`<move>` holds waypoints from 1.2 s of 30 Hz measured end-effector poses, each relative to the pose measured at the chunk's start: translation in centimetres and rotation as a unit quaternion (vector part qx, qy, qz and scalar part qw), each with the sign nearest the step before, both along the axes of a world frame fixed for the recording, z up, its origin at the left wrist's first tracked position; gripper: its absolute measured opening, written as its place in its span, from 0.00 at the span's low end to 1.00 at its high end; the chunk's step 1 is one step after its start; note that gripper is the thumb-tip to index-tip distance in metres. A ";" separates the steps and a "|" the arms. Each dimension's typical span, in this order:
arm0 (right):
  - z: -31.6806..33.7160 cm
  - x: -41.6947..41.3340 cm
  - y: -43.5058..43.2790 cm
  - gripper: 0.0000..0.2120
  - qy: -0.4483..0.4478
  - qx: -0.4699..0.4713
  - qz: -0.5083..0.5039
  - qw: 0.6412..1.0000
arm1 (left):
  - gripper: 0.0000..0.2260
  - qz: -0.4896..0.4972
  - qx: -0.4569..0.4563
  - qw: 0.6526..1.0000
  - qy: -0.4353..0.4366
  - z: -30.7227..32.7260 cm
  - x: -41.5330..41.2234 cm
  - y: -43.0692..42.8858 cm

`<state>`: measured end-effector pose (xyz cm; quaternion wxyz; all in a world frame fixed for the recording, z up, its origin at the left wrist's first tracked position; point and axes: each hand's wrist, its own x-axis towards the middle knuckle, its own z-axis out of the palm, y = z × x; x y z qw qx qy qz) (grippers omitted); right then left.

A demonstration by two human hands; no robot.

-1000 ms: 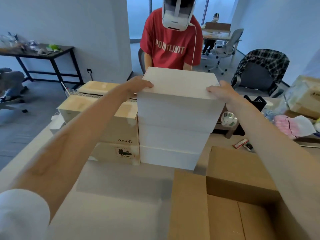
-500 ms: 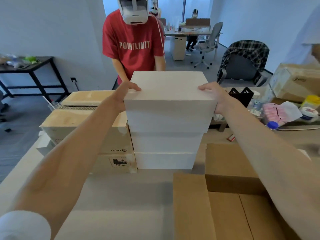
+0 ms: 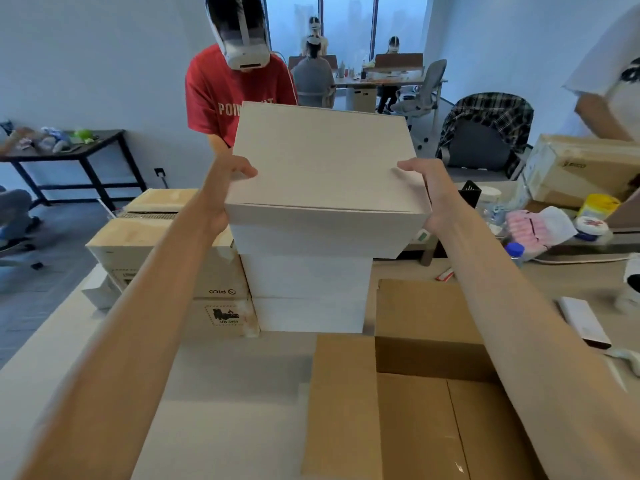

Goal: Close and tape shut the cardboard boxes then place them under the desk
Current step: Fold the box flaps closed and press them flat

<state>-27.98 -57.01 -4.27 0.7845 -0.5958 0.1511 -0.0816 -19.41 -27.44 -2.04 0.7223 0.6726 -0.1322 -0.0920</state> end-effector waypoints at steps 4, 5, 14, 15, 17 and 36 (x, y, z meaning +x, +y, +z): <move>1.0 -6.0 -1.6 0.15 -0.007 -0.034 0.002 0.999 | 0.16 -0.010 -0.031 0.999 -0.035 -0.5 -4.8 -1.4; 0.9 -7.6 -2.2 0.11 -0.013 -0.038 -0.004 0.999 | 0.19 -0.012 -0.034 0.999 -0.041 -0.8 -6.1 -2.0; -1.9 -19.3 -8.0 0.11 -0.027 -0.042 -0.031 0.998 | 0.27 -0.011 -0.025 0.998 -0.053 -4.2 -17.9 -8.7; -2.3 -20.4 -8.5 0.11 -0.021 -0.042 -0.029 0.998 | 0.27 -0.010 -0.030 0.999 -0.040 -4.8 -18.9 -9.4; -3.1 -22.1 -8.9 0.10 0.001 -0.044 -0.028 0.999 | 0.28 0.002 -0.038 0.999 -0.015 -6.6 -20.6 -9.9; -12.9 -30.8 -13.5 0.21 0.131 -0.033 -0.068 0.989 | 0.27 -0.042 -0.014 0.990 0.131 -17.6 -27.3 -15.1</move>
